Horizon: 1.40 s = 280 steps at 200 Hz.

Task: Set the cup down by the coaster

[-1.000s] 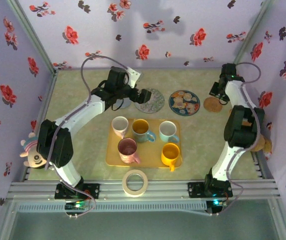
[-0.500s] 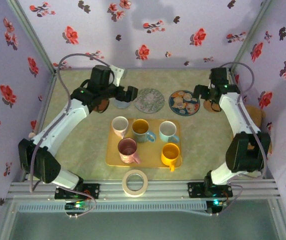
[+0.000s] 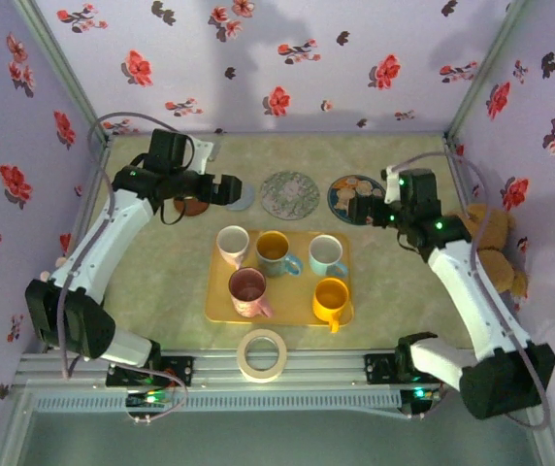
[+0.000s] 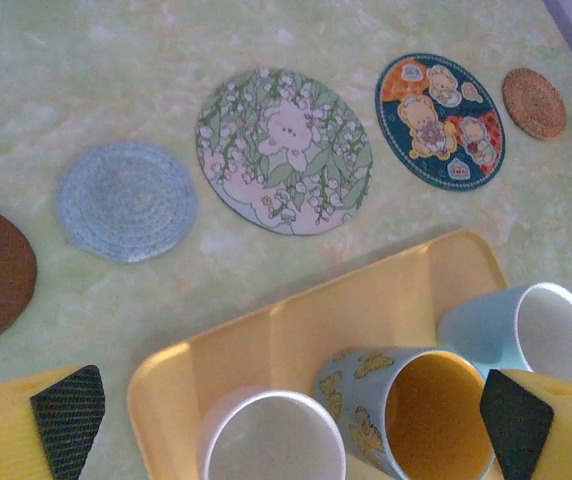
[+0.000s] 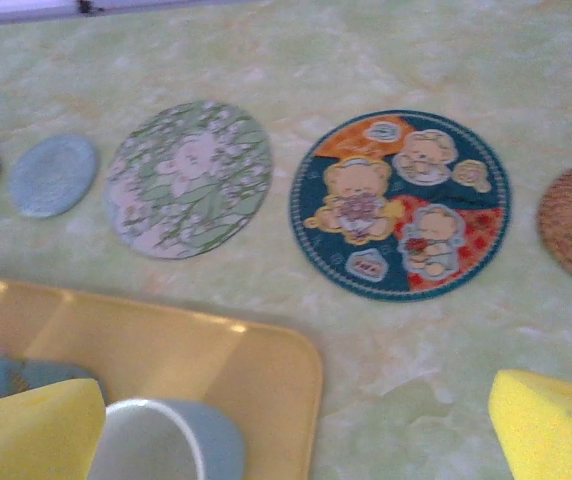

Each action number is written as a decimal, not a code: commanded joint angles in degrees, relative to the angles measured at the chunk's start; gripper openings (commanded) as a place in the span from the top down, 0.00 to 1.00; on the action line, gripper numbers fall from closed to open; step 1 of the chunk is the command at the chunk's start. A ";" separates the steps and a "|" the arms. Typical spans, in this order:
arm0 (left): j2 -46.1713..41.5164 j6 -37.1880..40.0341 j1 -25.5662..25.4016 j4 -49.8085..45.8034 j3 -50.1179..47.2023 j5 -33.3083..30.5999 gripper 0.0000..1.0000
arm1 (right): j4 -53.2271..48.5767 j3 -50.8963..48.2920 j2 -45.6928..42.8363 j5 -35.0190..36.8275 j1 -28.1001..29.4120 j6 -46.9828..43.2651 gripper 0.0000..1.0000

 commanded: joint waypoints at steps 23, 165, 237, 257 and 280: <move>4.90 -0.29 0.97 -2.56 1.17 4.06 0.03 | 5.00 -6.48 -7.08 -6.67 3.59 -4.49 0.00; 28.61 9.52 2.57 -11.26 16.53 22.50 0.08 | 6.46 -4.18 1.78 -3.37 13.83 -5.09 0.00; 36.45 14.14 0.48 -20.59 23.46 24.72 0.31 | 7.38 -3.43 5.56 -3.45 14.10 -5.96 0.00; 37.40 14.16 0.25 -21.35 23.78 24.72 0.42 | 7.37 -3.77 5.36 -3.48 14.11 -5.97 0.00; 37.59 13.99 0.20 -21.78 23.04 24.72 0.44 | 7.29 -4.56 4.26 -3.25 14.10 -6.23 0.00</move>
